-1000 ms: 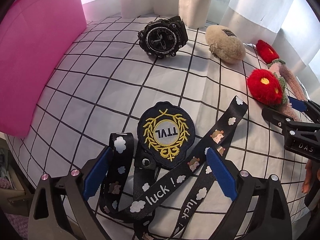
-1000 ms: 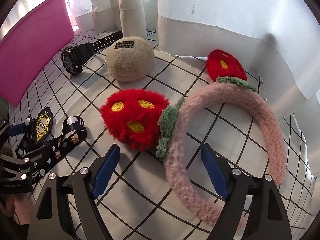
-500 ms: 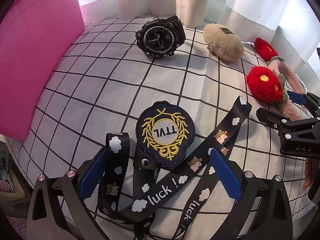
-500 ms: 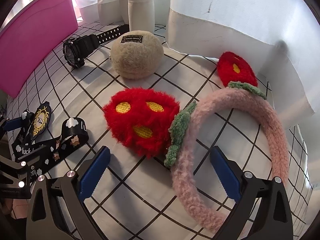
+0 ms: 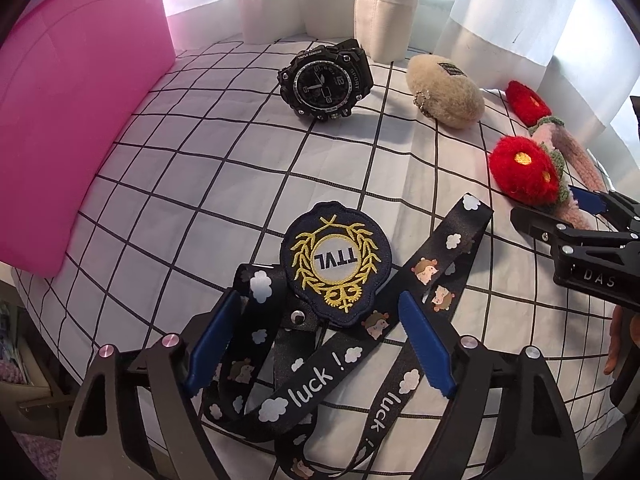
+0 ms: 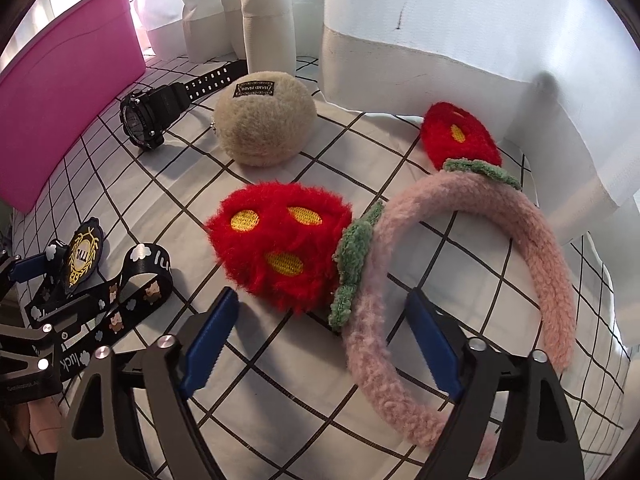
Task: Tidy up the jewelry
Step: 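Grasp the black lanyard with the left gripper while the right gripper grasps the pink headband, then lift the lanyard and headband and carry both over the pink tub, then open both grippers to drop the lanyard and headband into the tub, then move the left tool to the black watch while the right tool approaches the beige fuzzy ball, then grasp the black watch with the left gripper while the right gripper grasps the beige fuzzy ball, then lift the watch and fuzzy ball and carry both over the pink tub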
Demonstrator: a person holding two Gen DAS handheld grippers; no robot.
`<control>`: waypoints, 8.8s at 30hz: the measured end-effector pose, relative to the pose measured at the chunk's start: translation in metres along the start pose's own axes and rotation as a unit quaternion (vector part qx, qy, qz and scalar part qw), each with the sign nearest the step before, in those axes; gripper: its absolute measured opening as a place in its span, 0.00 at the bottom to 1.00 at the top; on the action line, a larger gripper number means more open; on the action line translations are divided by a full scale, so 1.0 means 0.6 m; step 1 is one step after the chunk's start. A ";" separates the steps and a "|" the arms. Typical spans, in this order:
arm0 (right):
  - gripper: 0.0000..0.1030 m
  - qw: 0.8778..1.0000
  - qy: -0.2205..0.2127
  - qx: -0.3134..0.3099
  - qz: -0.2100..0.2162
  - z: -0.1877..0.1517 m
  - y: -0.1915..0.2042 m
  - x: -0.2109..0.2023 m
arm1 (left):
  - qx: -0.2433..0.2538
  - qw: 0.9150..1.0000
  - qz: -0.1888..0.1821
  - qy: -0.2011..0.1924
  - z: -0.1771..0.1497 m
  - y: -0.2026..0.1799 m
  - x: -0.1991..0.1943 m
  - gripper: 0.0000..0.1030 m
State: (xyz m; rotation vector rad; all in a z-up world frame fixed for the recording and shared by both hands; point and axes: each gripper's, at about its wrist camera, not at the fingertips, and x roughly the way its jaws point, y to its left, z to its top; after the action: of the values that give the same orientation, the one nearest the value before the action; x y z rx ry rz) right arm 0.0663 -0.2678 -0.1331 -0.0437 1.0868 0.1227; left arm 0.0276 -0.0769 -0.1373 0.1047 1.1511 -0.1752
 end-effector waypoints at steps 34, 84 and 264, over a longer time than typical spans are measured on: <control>0.11 0.997 -0.075 0.032 0.011 -0.031 0.031 -0.112 | -0.016 0.999 -0.014 -0.040 0.014 0.008 -0.070 0.21; 0.11 0.950 -0.269 -0.118 0.104 0.311 0.419 -0.363 | -0.099 0.961 0.058 -0.251 0.254 0.398 -0.416 0.20; 0.49 0.987 -0.142 0.076 -0.016 0.142 0.093 -0.100 | -0.032 0.992 -0.016 -0.121 0.230 0.127 -0.090 0.65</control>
State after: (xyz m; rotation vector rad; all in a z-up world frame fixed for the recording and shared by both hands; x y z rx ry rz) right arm 0.1069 -0.2091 -0.0388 0.0905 0.8069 0.0161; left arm 0.1448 -0.0213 -0.0323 0.0070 0.9155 -0.1735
